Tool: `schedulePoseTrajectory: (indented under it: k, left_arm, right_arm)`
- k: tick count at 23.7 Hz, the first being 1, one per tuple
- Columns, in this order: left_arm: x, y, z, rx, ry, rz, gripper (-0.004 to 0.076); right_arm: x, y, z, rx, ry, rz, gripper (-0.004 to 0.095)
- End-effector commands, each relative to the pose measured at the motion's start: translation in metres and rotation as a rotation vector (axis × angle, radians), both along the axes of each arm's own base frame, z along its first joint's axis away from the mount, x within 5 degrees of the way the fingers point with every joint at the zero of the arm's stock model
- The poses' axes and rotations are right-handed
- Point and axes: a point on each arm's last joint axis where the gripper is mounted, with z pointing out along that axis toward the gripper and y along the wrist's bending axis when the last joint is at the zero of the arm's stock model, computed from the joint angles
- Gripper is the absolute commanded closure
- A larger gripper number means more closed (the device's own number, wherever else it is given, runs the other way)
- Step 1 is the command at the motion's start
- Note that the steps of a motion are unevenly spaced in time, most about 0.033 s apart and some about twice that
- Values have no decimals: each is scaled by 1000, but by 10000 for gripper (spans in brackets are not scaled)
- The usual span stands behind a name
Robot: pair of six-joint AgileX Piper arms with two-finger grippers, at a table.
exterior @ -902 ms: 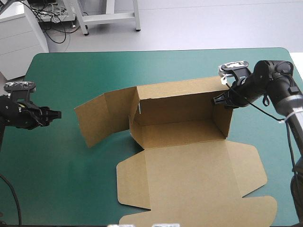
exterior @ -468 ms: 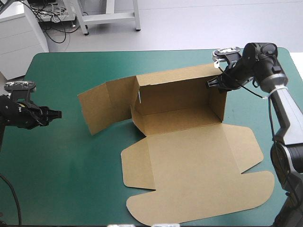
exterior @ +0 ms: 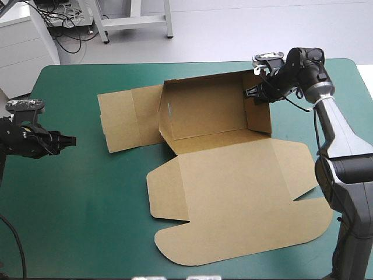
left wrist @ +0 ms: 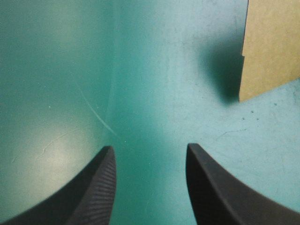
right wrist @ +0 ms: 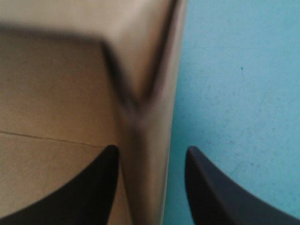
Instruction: Fold the box
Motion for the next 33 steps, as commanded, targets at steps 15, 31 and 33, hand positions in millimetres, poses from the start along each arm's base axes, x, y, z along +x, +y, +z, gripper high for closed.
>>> schedulePoseTrajectory:
  k: [15, 31, 33]
  left_arm:
    - [-2, -2, 17, -2, -92, -5, 401]
    - [1, -3, 19, -16, -136, -3, 400]
    - [1, -4, 19, -28, -139, -6, 400]
  right_arm:
    - [-35, -6, 100, 19, -238, 13, 183]
    - [-100, -20, 176, 32, -417, -71, 183]
    - [-90, -18, 166, 40, -386, -73, 183]
